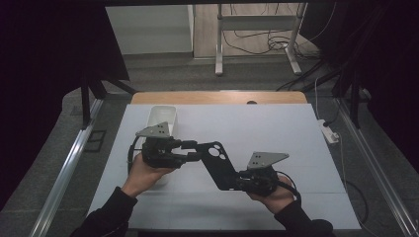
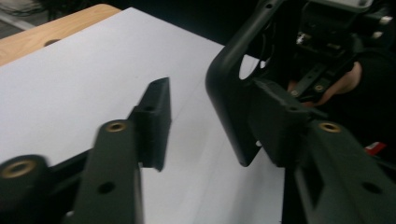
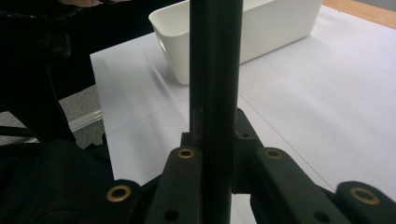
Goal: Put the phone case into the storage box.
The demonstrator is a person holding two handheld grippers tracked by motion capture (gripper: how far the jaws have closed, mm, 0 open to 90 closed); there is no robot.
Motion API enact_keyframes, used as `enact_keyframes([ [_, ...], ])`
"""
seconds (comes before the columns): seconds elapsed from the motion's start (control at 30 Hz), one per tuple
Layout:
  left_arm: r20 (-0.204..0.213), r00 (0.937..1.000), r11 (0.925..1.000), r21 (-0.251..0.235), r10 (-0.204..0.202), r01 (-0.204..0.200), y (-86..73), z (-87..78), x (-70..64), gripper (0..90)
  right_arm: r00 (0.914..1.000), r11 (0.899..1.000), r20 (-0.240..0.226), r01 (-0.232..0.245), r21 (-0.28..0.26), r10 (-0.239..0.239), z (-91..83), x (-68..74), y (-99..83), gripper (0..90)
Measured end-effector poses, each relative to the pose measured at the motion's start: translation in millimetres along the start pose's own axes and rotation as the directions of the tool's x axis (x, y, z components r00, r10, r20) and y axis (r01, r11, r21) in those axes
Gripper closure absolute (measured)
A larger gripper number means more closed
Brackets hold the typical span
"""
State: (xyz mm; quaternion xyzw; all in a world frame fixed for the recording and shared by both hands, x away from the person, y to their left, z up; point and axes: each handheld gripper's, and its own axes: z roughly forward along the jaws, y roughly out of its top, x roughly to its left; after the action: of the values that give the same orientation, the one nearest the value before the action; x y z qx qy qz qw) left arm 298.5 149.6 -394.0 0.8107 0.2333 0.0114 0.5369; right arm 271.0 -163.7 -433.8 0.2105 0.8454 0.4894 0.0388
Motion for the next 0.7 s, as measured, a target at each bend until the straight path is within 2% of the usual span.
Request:
enact_keyframes([
  [0.03, 0.004, 1.0, 1.0, -0.002, -0.002, 0.002, 0.0, -0.4, 0.0, 52.9, 1.0, 1.0, 0.0, 0.0, 0.0, 0.0, 0.0, 0.0, 0.0, 84.3],
  [0.13, 0.024, 0.9997, 1.0, -0.007, -0.005, 0.005, -0.1, -0.9, 0.4, 60.7, 1.0, 1.0, -0.002, 0.002, -0.002, -0.002, 0.2, 0.4, 0.1, 84.2],
  [0.4, 0.037, 0.9992, 0.9998, -0.007, -0.018, 0.019, -1.0, 0.3, 1.1, 76.5, 0.9999, 1.0, 0.0, 0.014, 0.001, -0.014, 1.6, 2.2, 0.4, 84.3],
  [0.7, 0.083, 0.9957, 0.9988, -0.02, -0.043, 0.045, -1.4, -0.4, 3.1, 81.3, 0.9997, 1.0, 0.02, 0.016, 0.01, -0.016, 3.1, 1.0, -0.5, 84.0],
])
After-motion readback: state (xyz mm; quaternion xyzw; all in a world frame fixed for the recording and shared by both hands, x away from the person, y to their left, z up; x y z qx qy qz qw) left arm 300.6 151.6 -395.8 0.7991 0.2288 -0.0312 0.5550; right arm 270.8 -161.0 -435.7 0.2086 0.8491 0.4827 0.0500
